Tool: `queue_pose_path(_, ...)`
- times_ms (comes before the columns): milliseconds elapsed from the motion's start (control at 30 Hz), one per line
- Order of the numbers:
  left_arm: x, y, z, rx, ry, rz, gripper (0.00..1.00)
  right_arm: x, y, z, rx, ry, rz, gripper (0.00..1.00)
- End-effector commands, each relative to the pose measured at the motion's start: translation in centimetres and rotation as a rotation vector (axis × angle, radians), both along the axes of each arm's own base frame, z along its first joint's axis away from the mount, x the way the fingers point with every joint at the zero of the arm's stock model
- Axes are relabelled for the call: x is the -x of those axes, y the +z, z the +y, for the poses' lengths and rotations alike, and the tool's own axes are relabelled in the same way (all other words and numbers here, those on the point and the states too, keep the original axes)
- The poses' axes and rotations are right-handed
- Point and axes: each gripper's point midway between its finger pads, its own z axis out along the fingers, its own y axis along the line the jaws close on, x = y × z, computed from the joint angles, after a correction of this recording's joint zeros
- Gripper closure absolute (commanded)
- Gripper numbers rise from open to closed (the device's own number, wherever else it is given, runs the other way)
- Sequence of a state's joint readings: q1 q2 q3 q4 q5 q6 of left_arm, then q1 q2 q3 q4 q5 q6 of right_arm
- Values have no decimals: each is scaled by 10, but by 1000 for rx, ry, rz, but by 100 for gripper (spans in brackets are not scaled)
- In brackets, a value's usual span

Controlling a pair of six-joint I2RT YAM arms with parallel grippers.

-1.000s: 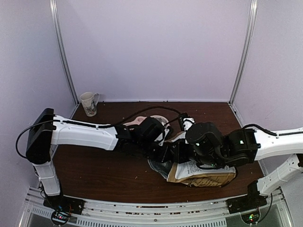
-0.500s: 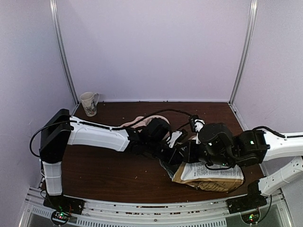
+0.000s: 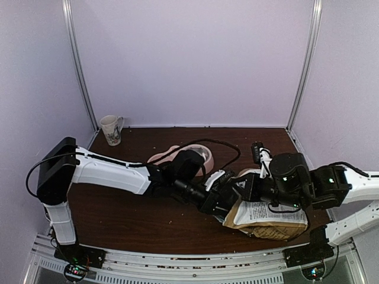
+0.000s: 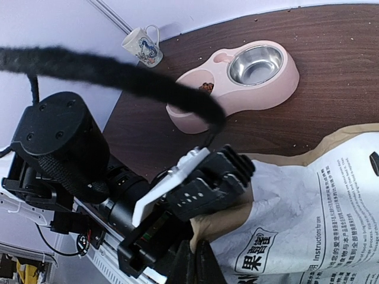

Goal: Serve the pet food

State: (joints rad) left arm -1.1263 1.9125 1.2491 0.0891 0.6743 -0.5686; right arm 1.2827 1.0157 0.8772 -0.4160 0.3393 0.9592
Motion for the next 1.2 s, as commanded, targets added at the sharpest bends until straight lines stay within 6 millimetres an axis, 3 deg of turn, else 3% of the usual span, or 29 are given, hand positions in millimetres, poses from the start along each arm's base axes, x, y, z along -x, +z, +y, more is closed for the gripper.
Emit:
queue_pose_path(0,22,47,6,109,-27,51,100,-10,20,-7,-100,-64,-27,100)
queue_pose_path(133,7,55,18,32,121,165,100,-10,19,-12,-105,-81,-26,100)
queue_pose_path(267,-3,79,32,101,235,263,100,-10,17,-14,-119,-90,-23,100)
queue_pose_path(500,-23,90,66,182,416,372,100,-10,19,-17,-122,-95,-29,100)
queue_pose_path(900,-32,103,104,298,476,448,100,-13,20,-23,-119,-121,-36,100)
queue_pose_path(1167,-34,93,118,300,485,459,100,-16,29,-17,-96,-113,-60,100)
